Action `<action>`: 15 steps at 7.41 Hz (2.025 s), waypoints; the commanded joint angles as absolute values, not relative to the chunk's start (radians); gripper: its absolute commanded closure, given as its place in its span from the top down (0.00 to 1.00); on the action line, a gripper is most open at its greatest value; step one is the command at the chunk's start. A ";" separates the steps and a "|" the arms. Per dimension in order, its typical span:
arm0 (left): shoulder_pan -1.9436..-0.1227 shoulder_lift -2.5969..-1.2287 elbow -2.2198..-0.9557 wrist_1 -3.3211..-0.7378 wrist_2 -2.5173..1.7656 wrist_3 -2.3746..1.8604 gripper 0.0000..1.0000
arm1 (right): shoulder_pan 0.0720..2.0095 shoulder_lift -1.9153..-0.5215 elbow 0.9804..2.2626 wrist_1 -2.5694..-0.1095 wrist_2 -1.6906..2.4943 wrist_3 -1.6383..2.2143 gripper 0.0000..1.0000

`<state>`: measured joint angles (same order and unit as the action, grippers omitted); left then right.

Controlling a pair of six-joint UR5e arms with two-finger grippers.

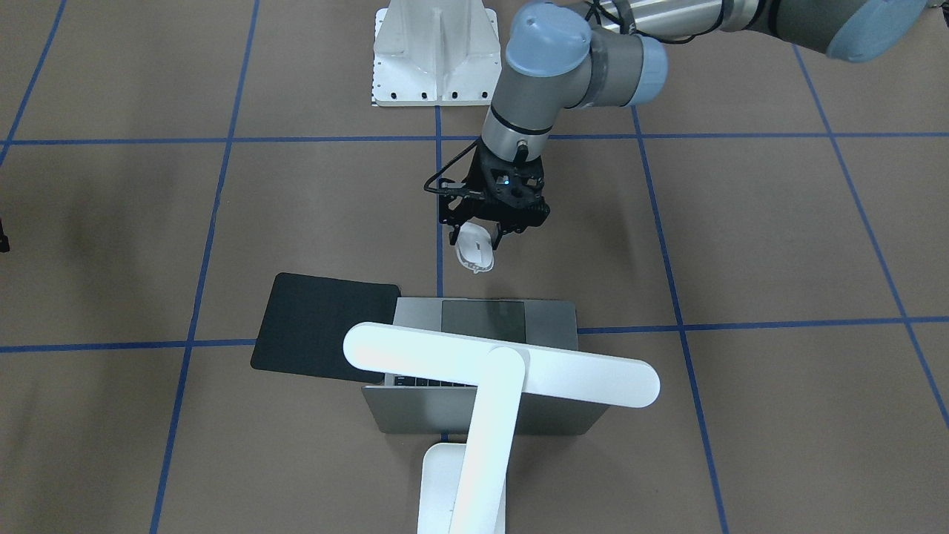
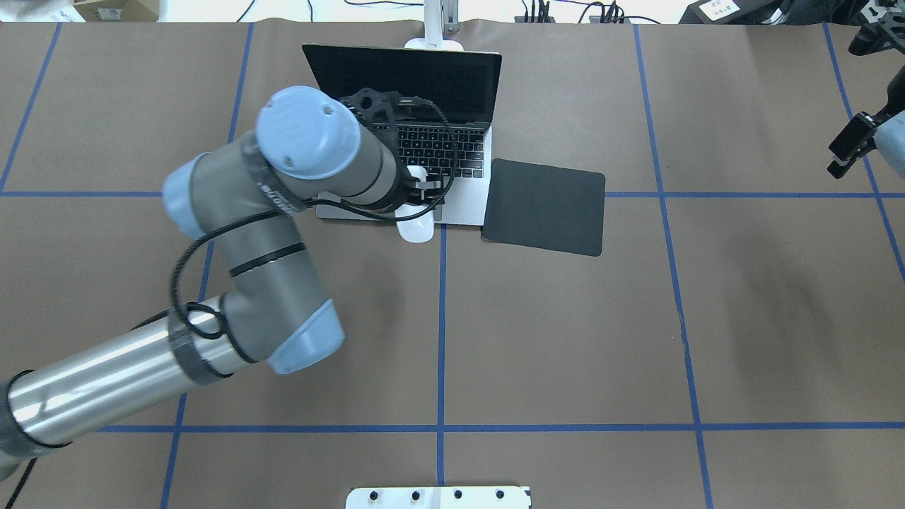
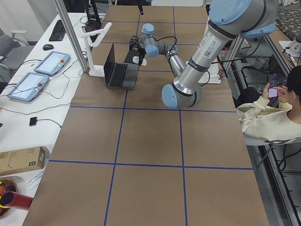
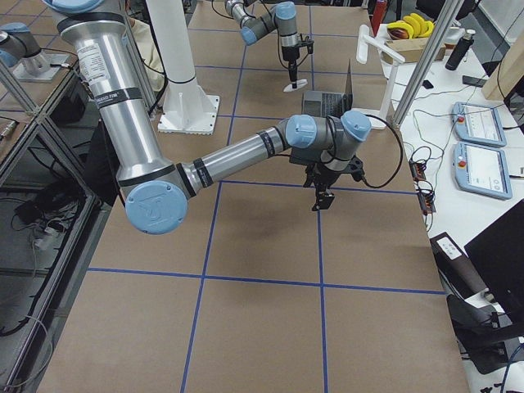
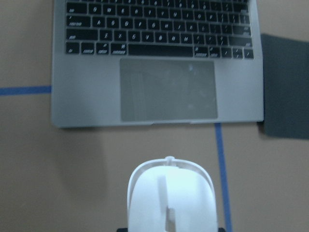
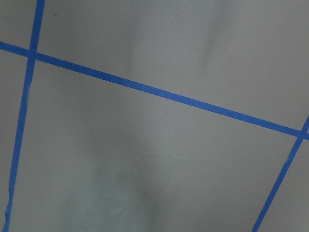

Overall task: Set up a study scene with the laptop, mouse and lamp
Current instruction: 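Carry the mouse with the left gripper onto the black mouse pad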

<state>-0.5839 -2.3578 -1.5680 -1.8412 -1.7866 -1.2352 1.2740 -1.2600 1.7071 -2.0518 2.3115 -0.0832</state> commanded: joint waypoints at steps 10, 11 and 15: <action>-0.362 -2.711 -0.999 -2.164 -1.379 -1.350 0.99 | 1.285 -1.339 1.819 -2.054 2.367 -0.081 1.00; -0.371 -2.704 -1.031 -2.164 -1.384 -1.345 1.00 | 1.285 -1.335 1.815 -2.052 2.367 -0.081 1.00; -0.555 -2.477 -1.296 -2.091 -1.692 -1.327 1.00 | 1.301 -1.339 1.810 -2.042 2.340 -0.095 1.00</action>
<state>-0.4726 -2.6038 -1.1611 -2.1293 -1.5320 -1.3359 1.2951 -1.3337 1.8131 -2.0447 2.3562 -0.0869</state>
